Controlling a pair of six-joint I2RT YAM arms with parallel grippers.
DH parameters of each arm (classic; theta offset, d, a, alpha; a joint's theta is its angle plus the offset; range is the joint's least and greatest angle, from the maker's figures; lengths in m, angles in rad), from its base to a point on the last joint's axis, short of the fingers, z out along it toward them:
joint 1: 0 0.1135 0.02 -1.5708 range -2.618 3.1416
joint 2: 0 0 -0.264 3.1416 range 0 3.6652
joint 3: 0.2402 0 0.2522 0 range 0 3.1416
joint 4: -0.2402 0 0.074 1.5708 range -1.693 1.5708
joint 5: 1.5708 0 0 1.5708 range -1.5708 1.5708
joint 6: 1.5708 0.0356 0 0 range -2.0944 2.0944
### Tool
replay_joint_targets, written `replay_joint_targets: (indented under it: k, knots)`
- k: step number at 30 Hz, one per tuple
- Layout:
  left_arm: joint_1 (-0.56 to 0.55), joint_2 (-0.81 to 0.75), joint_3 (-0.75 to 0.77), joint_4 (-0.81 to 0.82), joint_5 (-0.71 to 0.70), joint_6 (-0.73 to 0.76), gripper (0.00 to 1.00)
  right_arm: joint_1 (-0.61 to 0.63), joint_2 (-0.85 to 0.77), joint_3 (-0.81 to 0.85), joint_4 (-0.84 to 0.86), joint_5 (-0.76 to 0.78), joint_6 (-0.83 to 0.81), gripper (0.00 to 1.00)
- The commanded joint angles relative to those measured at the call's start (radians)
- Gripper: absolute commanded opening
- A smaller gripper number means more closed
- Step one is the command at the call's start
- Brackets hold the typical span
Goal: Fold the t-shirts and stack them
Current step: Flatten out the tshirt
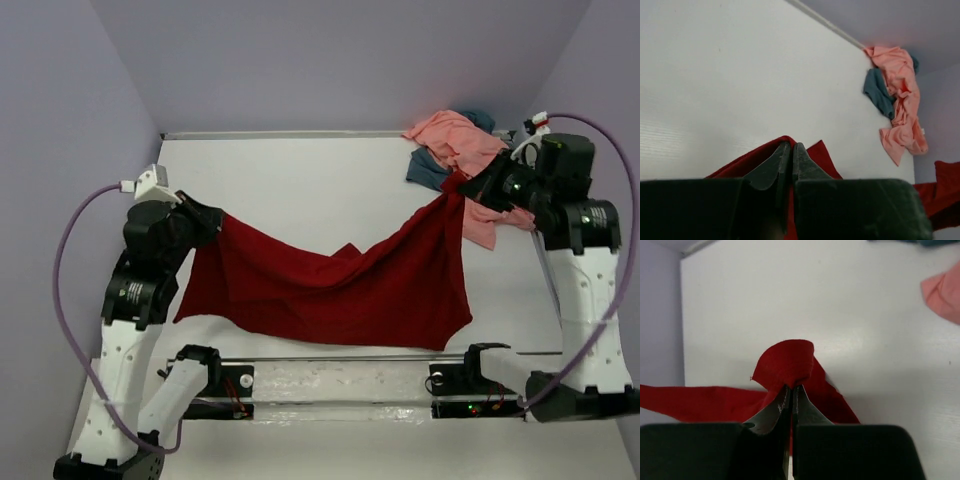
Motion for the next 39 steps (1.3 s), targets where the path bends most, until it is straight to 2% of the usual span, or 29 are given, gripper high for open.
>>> replay_joint_targets:
  k: [1,8,17,21,23,25,33,34,36,37,38,39]
  knots:
    - [0.001,0.043,-0.105,0.169,0.091,-0.022,0.13,-0.005,0.111,-0.095,0.072,0.027,-0.013,0.0]
    - [0.001,0.212,-0.231,0.292,0.11,0.024,0.13,-0.005,0.301,-0.213,0.243,0.004,-0.008,0.0]
    - [-0.001,0.517,-0.239,0.482,0.116,0.113,0.12,-0.005,0.509,-0.161,0.389,0.033,-0.045,0.0]
    - [-0.004,0.672,-0.116,0.487,0.117,0.156,0.09,-0.005,0.559,-0.135,0.423,0.042,-0.042,0.0]
    - [-0.004,0.749,-0.072,0.484,0.111,0.173,0.02,-0.005,0.572,-0.126,0.437,0.05,-0.048,0.0]
    - [-0.004,0.796,-0.012,0.482,0.097,0.182,0.0,-0.005,0.576,-0.118,0.446,0.061,-0.051,0.0]
    - [-0.004,0.93,0.151,0.453,0.059,0.224,0.01,-0.005,0.599,-0.118,0.456,0.055,-0.05,0.0]
    - [-0.004,0.945,0.174,0.444,0.059,0.228,0.05,-0.005,0.598,-0.121,0.457,0.055,-0.05,0.0]
    - [-0.004,0.981,0.2,0.435,0.076,0.234,0.32,-0.005,0.599,-0.124,0.459,0.053,-0.051,0.0]
    - [-0.004,0.993,0.208,0.427,0.074,0.236,0.57,-0.005,0.601,-0.126,0.46,0.05,-0.053,0.0]
    - [-0.004,1.007,0.212,0.423,0.082,0.233,0.71,-0.005,0.602,-0.127,0.46,0.049,-0.054,0.0]
    - [-0.004,1.007,0.212,0.424,0.085,0.233,0.71,-0.005,0.602,-0.127,0.46,0.049,-0.054,0.0]
